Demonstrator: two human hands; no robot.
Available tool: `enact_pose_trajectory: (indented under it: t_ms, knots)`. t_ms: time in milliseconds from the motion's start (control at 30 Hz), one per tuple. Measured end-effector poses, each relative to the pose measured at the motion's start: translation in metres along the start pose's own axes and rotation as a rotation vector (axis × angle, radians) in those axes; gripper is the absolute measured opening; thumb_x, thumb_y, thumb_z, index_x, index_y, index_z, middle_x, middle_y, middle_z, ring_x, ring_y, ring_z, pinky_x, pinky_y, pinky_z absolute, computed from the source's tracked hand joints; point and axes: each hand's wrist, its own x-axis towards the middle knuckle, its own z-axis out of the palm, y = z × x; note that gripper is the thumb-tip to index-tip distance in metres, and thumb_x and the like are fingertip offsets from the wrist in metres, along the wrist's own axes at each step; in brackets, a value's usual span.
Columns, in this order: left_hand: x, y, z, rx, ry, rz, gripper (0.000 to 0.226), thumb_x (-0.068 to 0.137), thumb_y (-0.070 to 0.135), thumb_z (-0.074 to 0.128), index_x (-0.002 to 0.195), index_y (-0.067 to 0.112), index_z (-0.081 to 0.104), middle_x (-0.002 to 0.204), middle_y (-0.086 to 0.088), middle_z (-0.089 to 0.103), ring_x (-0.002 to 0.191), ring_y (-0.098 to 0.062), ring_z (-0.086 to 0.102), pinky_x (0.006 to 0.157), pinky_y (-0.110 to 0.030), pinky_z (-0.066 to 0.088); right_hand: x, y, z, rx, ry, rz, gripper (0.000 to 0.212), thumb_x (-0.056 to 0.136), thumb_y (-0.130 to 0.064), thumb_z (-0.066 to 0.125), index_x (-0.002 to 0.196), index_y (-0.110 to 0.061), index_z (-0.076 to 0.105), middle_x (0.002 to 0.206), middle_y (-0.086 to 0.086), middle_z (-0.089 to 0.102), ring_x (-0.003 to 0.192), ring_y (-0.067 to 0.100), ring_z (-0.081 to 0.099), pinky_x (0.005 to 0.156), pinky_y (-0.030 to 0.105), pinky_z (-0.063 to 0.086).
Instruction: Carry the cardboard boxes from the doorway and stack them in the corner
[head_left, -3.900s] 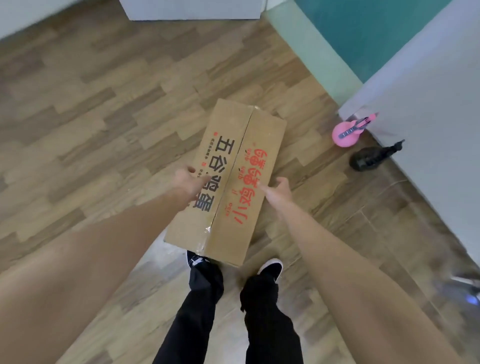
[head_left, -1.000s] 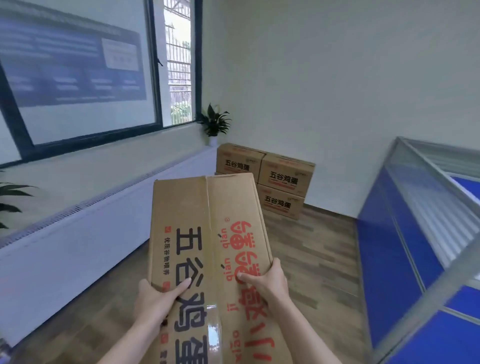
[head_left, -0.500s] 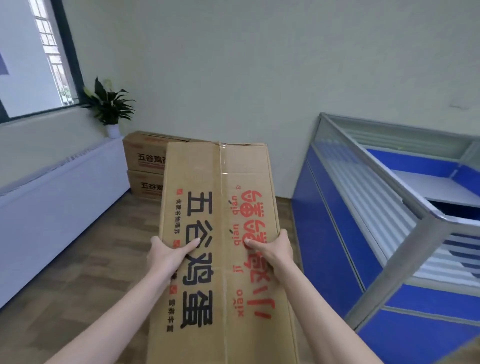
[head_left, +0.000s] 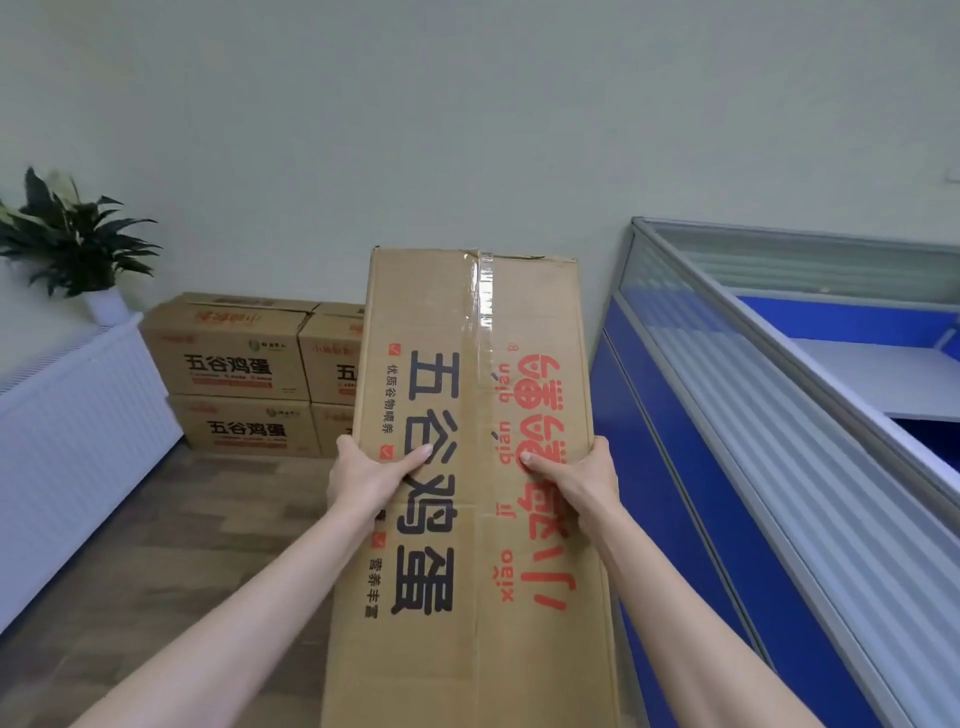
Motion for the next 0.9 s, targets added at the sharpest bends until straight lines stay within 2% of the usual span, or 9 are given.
enact_pose_trajectory:
  t_ms: [267, 333, 400, 467, 567, 700, 767, 900]
  knots:
    - [0.209, 0.081, 0.084, -0.005, 0.126, -0.08, 0.1, 0.055, 0.058, 0.091, 0.131, 0.017, 0.04, 0.131, -0.008, 0.061, 0.118, -0.032, 0.062, 0.099, -0.052, 0.052, 0.252, -0.075, 0.066, -0.022, -0.142, -0.038, 0.084, 0.057, -0.047, 0.097, 0.116, -0.024, 0.043, 0.115, 0.0, 0.064, 0.106, 0.024, 0.066, 0.093, 0.054, 0.058]
    - [0.251, 0.098, 0.087, -0.015, 0.153, -0.1, 0.101, 0.055, 0.059, 0.091, 0.132, 0.017, 0.04, 0.131, -0.008, 0.061, 0.118, -0.032, 0.062, 0.099, -0.052, 0.052, 0.293, -0.103, 0.088, -0.008, -0.196, -0.031, 0.088, 0.051, -0.05, 0.098, 0.116, -0.023, 0.045, 0.113, 0.0, 0.066, 0.104, 0.024, 0.068, 0.091, 0.054, 0.058]
    - [0.304, 0.109, 0.087, -0.042, 0.205, -0.123, 0.1, 0.055, 0.059, 0.091, 0.13, 0.017, 0.04, 0.13, -0.008, 0.061, 0.118, -0.032, 0.062, 0.099, -0.051, 0.053, 0.344, -0.132, 0.123, -0.024, -0.255, -0.036, 0.101, 0.034, -0.059, 0.095, 0.116, -0.025, 0.047, 0.112, -0.001, 0.067, 0.102, 0.025, 0.069, 0.09, 0.054, 0.059]
    - [0.352, 0.114, 0.082, -0.079, 0.248, -0.142, 0.098, 0.054, 0.059, 0.091, 0.128, 0.017, 0.041, 0.128, -0.008, 0.062, 0.117, -0.031, 0.062, 0.099, -0.052, 0.053, 0.387, -0.155, 0.163, -0.029, -0.316, -0.054, 0.106, 0.028, -0.062, 0.093, 0.116, -0.025, 0.047, 0.111, -0.002, 0.068, 0.1, 0.025, 0.07, 0.088, 0.054, 0.06]
    - [0.427, 0.115, 0.063, -0.131, 0.314, -0.165, 0.094, 0.055, 0.058, 0.091, 0.124, 0.018, 0.042, 0.125, -0.006, 0.063, 0.113, -0.03, 0.063, 0.097, -0.05, 0.053, 0.445, -0.188, 0.234, -0.056, -0.377, -0.083, 0.097, 0.038, -0.052, 0.099, 0.116, -0.024, 0.048, 0.11, -0.001, 0.07, 0.097, 0.025, 0.072, 0.086, 0.053, 0.061]
    - [0.547, 0.109, 0.025, -0.212, 0.387, -0.188, 0.088, 0.058, 0.054, 0.092, 0.121, 0.019, 0.041, 0.122, -0.005, 0.063, 0.107, -0.027, 0.063, 0.094, -0.046, 0.054, 0.529, -0.235, 0.357, -0.11, -0.456, -0.158, 0.108, 0.026, -0.063, 0.099, 0.113, -0.021, 0.051, 0.108, -0.001, 0.072, 0.093, 0.021, 0.073, 0.084, 0.048, 0.063]
    - [0.605, 0.111, 0.0, -0.258, 0.415, -0.196, 0.084, 0.059, 0.051, 0.092, 0.117, 0.021, 0.04, 0.121, -0.005, 0.063, 0.108, -0.028, 0.064, 0.095, -0.047, 0.054, 0.558, -0.269, 0.415, -0.14, -0.495, -0.183, 0.1, 0.037, -0.054, 0.102, 0.113, -0.017, 0.049, 0.106, -0.002, 0.067, 0.093, 0.018, 0.069, 0.089, 0.046, 0.06]
    - [0.703, 0.128, -0.058, -0.293, 0.489, -0.222, 0.084, 0.063, 0.05, 0.091, 0.121, 0.017, 0.04, 0.125, -0.007, 0.062, 0.115, -0.031, 0.063, 0.098, -0.046, 0.052, 0.607, -0.345, 0.528, -0.163, -0.599, -0.195, 0.104, 0.035, -0.047, 0.102, 0.118, -0.013, 0.049, 0.112, 0.005, 0.07, 0.099, 0.025, 0.071, 0.089, 0.05, 0.061]
